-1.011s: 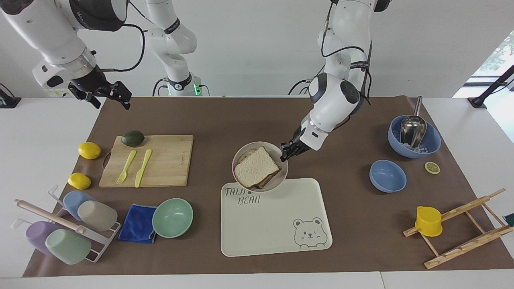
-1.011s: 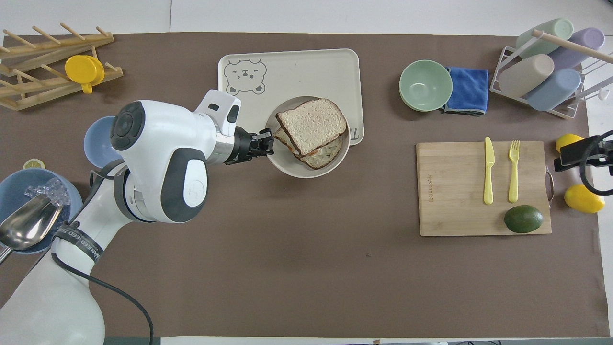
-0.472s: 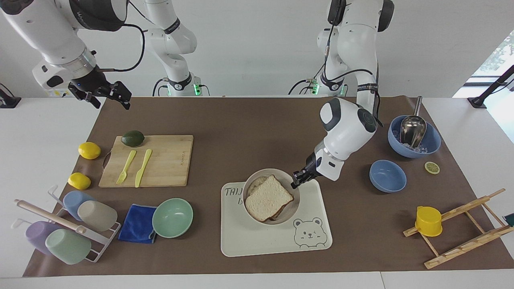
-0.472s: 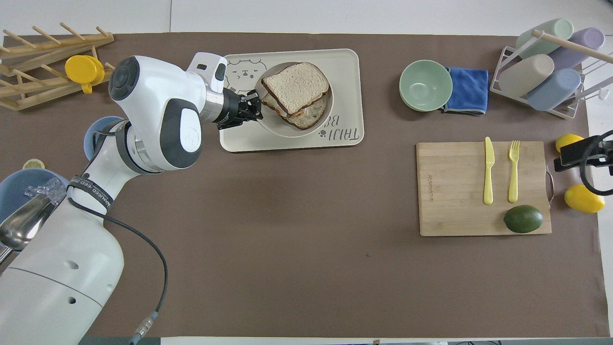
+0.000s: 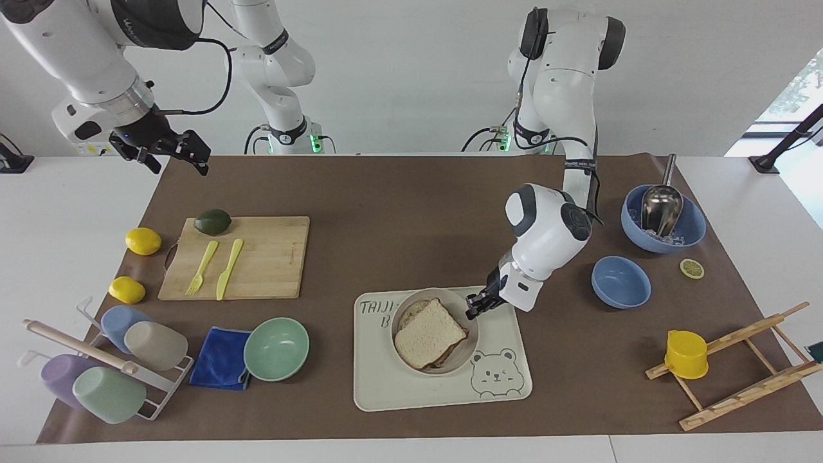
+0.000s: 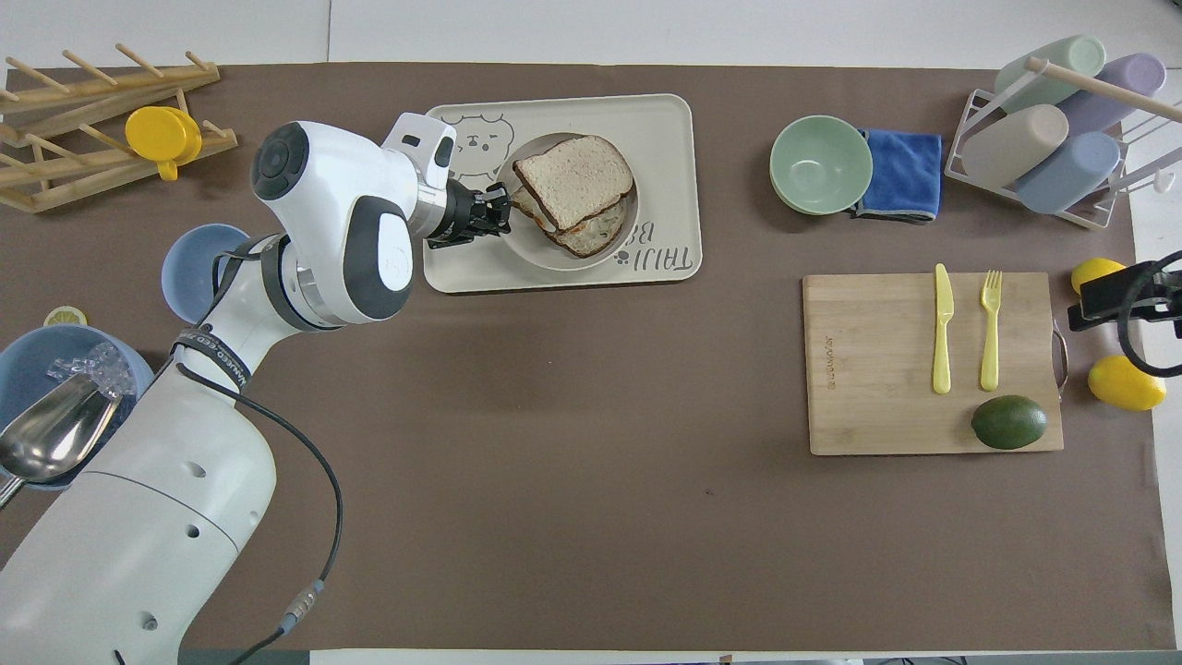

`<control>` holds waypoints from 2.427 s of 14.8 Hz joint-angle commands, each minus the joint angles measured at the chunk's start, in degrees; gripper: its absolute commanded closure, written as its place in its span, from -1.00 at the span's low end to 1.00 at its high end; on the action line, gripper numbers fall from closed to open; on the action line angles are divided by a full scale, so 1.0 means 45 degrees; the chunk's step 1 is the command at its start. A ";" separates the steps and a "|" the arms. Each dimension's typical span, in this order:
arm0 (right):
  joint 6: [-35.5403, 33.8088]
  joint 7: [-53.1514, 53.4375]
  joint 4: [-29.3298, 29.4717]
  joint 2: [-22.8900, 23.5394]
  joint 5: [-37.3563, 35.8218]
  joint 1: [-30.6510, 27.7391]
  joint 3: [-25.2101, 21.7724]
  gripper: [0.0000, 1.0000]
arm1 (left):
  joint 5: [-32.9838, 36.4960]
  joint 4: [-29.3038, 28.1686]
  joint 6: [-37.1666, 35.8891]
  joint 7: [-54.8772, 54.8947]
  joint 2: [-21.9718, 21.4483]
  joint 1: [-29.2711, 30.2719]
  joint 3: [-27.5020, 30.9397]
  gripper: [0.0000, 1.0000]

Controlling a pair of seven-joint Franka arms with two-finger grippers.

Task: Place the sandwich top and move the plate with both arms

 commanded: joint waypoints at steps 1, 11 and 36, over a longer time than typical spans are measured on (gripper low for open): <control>0.0137 0.0178 -0.0205 -0.0176 0.0112 -0.0064 0.0067 -1.00 | 0.0130 -0.0884 0.1097 0.0495 -0.0306 -0.0348 0.0052 1.00; 0.0137 0.0178 -0.0205 -0.0176 0.0112 -0.0064 0.0067 -1.00 | 0.0111 -0.1219 0.1003 0.2098 -0.0424 -0.0213 0.0052 -0.43; 0.0137 0.0178 -0.0185 -0.0195 0.0112 -0.0064 0.0067 -1.00 | 0.6869 -0.0496 -1.0009 0.3307 -0.7629 0.1448 0.2415 -1.00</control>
